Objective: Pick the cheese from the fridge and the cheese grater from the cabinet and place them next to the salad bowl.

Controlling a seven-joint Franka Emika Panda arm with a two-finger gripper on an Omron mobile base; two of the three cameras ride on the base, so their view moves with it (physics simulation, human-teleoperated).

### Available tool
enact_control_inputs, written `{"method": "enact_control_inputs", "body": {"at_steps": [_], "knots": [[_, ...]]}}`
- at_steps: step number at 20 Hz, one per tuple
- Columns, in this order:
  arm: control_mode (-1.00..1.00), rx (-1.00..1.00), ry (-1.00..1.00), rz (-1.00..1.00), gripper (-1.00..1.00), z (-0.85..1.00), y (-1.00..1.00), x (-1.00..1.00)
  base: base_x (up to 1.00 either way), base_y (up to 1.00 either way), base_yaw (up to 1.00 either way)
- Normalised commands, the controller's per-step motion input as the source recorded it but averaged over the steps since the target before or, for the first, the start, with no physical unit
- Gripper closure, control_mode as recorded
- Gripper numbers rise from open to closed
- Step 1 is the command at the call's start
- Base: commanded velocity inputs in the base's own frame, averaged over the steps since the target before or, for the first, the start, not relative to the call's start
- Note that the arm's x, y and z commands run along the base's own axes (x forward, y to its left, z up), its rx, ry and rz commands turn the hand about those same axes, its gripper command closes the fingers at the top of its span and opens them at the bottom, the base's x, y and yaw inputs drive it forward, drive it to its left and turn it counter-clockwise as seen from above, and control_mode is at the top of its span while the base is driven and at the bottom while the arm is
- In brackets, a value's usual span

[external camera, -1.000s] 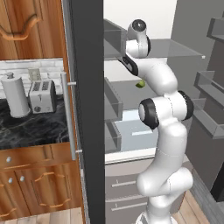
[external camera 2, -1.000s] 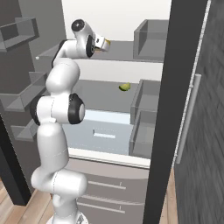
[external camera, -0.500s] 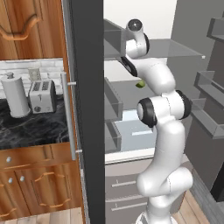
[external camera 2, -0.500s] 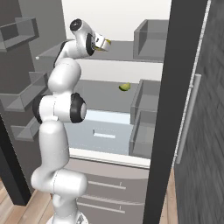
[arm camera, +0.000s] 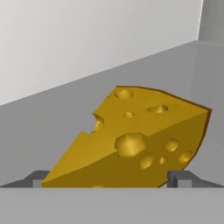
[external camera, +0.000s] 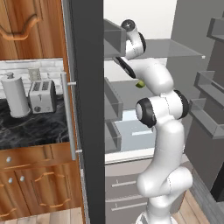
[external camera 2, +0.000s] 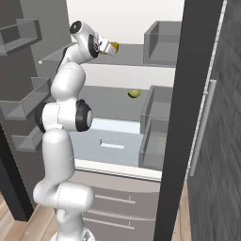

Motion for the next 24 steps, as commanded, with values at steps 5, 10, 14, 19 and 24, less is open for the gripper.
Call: {"method": "enact_control_inputs", "body": {"at_steps": [5, 10, 14, 19, 24], "knots": [[-1.00, 0.00, 0.00, 0.00, 1.00, 0.00, 0.00, 0.00, 0.00, 0.00, 0.00], [-1.00, 0.00, 0.00, 0.00, 1.00, 0.00, 0.00, 0.00, 0.00, 0.00, 0.00], [-1.00, 0.00, 0.00, 0.00, 1.00, 0.00, -0.08, 0.00, 0.00, 0.00, 0.00], [-1.00, 0.07, 0.00, 0.02, 1.00, 0.05, -0.36, -0.24, 0.00, 0.00, 0.00], [-1.00, 0.12, 0.00, 0.10, 1.00, 0.19, -0.37, -0.57, 0.00, 0.00, 0.00]]}}
